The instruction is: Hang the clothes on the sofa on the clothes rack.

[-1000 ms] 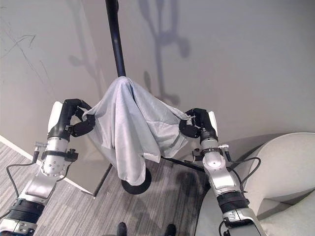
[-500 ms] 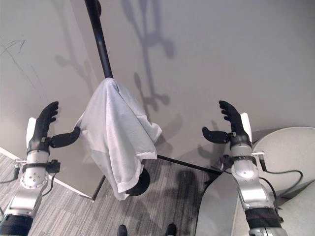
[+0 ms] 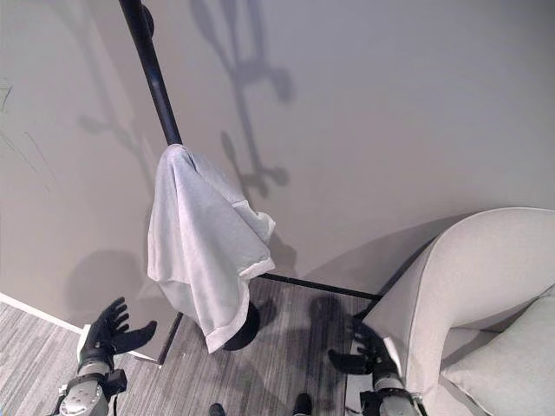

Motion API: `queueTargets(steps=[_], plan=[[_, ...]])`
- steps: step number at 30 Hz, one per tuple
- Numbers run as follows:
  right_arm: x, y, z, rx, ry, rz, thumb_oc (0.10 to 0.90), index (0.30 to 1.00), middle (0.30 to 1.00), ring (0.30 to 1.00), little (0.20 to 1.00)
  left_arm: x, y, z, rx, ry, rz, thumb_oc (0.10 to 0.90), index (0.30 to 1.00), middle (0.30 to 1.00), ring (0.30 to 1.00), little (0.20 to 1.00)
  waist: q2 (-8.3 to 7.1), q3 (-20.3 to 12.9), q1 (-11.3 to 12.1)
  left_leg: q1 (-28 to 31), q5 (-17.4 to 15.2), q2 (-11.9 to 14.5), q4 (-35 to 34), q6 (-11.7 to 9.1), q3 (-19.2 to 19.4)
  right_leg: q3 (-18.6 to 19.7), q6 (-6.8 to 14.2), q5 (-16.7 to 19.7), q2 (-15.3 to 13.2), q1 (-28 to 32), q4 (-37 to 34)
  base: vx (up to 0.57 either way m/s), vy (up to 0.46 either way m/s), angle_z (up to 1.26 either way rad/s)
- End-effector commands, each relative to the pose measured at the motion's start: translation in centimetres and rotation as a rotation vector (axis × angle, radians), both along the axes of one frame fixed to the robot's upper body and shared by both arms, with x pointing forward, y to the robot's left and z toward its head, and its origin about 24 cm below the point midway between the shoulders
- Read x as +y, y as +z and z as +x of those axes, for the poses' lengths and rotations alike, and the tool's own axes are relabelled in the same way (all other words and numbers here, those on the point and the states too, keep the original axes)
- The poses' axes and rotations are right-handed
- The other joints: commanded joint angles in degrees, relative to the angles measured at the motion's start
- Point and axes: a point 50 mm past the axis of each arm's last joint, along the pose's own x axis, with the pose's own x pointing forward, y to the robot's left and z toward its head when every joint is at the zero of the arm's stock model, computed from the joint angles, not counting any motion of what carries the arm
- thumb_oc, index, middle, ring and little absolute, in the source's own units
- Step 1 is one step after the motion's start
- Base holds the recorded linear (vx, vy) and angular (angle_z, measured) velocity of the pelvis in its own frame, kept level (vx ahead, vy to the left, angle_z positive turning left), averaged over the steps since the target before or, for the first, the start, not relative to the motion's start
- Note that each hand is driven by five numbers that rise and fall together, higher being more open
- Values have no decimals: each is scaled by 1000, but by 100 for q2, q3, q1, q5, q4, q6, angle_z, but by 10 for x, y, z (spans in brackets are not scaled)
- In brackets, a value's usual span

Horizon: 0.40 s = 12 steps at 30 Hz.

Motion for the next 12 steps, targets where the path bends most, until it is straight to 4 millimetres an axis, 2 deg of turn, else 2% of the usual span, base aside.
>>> queueTargets(steps=[1,6,7,9,10,12], plan=[[-12,25,37,-169,-15,-6,800,900,900,900,900,27,36,30,-155,-54,137,800,900,900,900,900,-207,52,34,399,-750,238,47,-201,343,-186,295,-361,-425,435,79,0,0,0],[-8,5,24,-65,-47,35,800,900,900,900,900,16,-5,10,90,-183,129,800,900,900,900,900,-175,71,-15,391,-741,220,47,-195,377,-159,317,-332,-433,402,79,-3,14,-3],[-6,-3,16,-19,-72,47,800,900,900,900,900,7,-23,-2,187,-209,93,800,900,900,900,900,-168,70,-43,391,-735,214,47,-191,400,-145,321,-321,-435,389,79,0,0,0],[-2,-12,11,18,-101,58,800,900,900,900,900,-3,-39,-12,267,-223,56,800,900,900,900,900,-168,66,-68,387,-741,211,47,-185,420,-122,321,-317,-431,372,79,0,0,0],[1,-20,5,58,-135,64,800,900,900,900,900,-12,-54,-24,348,-219,15,800,900,900,900,900,-170,49,-96,400,-754,202,47,-183,434,-111,323,-314,-431,372,79,13,21,-5],[8,-29,-1,104,-156,84,800,900,900,900,900,-25,-68,-37,416,-177,-76,800,900,900,900,900,-182,35,-114,423,-761,199,47,-185,458,-78,314,-314,-422,366,79,23,15,-13]])
